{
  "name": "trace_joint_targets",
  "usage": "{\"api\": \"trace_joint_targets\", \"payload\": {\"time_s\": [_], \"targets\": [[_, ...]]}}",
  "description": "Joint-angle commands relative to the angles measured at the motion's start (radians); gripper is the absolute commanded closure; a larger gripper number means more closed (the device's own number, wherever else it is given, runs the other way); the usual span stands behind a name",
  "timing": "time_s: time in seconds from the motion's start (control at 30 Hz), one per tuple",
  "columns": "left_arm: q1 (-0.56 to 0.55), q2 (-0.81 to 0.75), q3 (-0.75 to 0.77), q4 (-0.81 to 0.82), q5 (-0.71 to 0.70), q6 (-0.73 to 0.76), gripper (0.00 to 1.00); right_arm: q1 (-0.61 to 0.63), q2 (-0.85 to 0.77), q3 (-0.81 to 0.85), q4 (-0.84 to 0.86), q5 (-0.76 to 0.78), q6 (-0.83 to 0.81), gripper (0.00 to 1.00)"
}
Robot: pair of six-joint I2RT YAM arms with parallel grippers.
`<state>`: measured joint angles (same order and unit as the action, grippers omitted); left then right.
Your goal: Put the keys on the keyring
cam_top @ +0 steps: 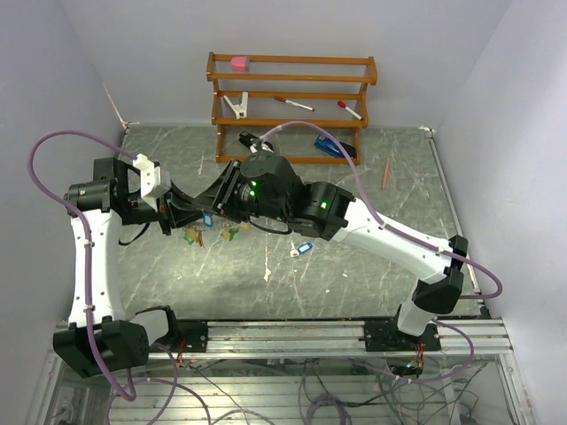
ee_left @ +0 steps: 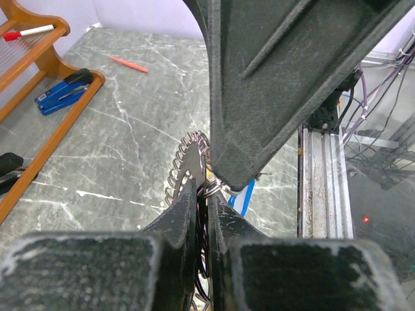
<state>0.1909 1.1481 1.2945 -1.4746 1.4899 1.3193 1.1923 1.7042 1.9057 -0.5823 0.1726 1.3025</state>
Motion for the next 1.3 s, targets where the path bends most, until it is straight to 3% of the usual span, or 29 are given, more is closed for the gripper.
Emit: {"api": "trace_joint_targets", "payload": {"time_s": [0.0,0.37,0.57,0.67,0.73,0.83,1.0,1.07,1.27], "targets": [[-0.016,-0.016,0.006,-0.003,0.101,0.008,0.93,-0.007,0.030,0.044,-0.009,0.000,-0.021,0.67],[-0.040,-0.012,-0.007,-0.001,0.102,-0.053,0.93,-0.013,0.084,0.092,0.004,-0.039,-0.032,0.67],[-0.039,-0.010,-0.007,-0.008,0.101,-0.013,0.93,-0.021,0.064,0.097,-0.032,-0.021,-0.068,0.67],[-0.038,0.022,-0.034,-0.010,0.101,0.045,0.93,-0.036,-0.014,0.071,-0.150,0.044,-0.186,0.68],[-0.034,0.074,-0.062,-0.007,0.100,0.048,0.93,-0.042,-0.106,0.004,-0.276,0.168,-0.238,0.67],[-0.033,0.137,-0.055,-0.003,0.102,0.046,0.93,-0.046,-0.263,-0.134,-0.291,0.279,-0.330,0.65],[-0.051,0.214,0.168,-0.001,0.101,-0.048,0.93,-0.053,-0.355,-0.174,-0.240,0.324,-0.517,0.08],[-0.063,0.249,0.311,-0.003,0.102,-0.109,0.93,-0.053,-0.368,-0.186,-0.200,0.319,-0.625,0.01],[-0.105,0.408,0.724,-0.005,0.098,-0.268,0.93,-0.053,-0.406,-0.261,-0.119,0.319,-0.772,0.00]]}}
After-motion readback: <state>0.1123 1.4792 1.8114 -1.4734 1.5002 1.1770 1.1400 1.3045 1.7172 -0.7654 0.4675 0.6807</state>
